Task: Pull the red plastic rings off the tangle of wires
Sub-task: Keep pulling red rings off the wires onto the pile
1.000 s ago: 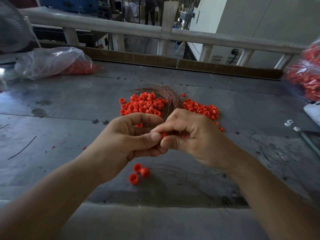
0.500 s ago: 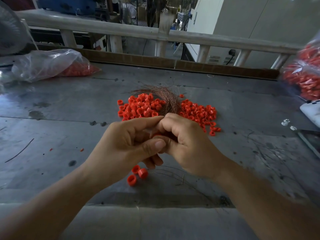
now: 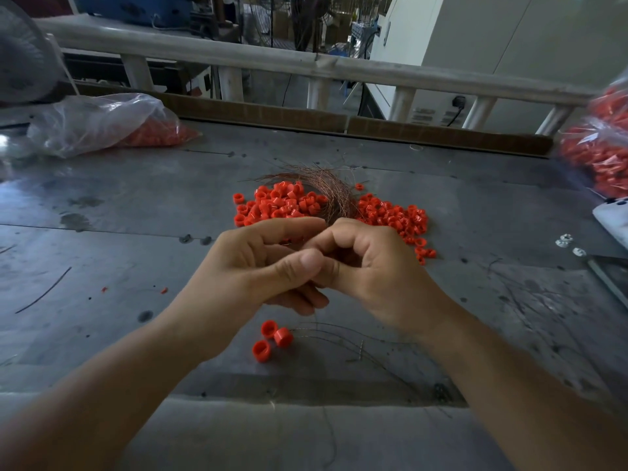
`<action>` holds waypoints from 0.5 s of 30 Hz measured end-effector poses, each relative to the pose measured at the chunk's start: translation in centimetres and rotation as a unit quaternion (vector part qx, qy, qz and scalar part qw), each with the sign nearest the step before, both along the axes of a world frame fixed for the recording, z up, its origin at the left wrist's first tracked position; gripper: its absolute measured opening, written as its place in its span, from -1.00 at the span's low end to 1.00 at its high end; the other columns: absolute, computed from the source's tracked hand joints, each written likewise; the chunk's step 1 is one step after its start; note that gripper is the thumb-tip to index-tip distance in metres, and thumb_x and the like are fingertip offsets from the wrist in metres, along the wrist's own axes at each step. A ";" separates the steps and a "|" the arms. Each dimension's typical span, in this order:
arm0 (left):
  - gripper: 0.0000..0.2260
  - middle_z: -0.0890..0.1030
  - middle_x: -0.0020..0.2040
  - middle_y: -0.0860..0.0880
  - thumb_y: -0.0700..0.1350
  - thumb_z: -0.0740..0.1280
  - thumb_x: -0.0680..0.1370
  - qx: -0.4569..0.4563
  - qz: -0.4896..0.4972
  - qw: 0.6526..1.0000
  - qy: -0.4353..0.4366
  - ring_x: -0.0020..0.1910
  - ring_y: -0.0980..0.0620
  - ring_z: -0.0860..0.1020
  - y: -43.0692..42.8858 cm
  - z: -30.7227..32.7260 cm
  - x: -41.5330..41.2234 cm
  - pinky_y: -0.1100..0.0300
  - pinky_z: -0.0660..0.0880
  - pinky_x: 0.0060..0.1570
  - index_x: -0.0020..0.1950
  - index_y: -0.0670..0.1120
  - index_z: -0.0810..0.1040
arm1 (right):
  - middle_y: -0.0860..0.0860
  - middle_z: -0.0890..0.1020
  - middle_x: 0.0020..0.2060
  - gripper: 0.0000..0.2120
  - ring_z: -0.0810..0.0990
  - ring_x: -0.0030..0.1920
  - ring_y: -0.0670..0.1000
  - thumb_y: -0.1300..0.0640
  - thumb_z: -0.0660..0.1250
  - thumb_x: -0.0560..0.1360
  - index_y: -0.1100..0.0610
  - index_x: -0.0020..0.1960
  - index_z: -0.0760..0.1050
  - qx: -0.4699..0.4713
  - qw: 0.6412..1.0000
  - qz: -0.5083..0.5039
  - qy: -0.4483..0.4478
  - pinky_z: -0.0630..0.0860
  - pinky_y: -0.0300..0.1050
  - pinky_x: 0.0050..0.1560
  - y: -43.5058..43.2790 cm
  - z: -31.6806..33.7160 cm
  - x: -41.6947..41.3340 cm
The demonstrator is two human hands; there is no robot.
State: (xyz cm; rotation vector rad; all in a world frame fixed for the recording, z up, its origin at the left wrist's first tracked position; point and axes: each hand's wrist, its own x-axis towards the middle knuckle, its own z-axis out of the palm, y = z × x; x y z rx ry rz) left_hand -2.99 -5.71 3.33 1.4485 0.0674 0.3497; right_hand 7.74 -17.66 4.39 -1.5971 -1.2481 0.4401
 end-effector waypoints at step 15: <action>-0.78 0.67 -0.28 -0.10 -0.17 0.38 0.20 -0.165 0.021 0.985 -0.035 -0.32 0.07 0.65 0.7 0.4 0.4 0.36 0.54 -0.37 -0.20 -0.12 0.69 | -0.06 0.62 -0.44 -0.90 0.57 -0.40 -0.11 0.09 0.36 0.33 0.03 -0.15 0.55 -0.067 0.993 0.024 0.096 0.52 -0.28 -0.36 -0.7 0.6 1.4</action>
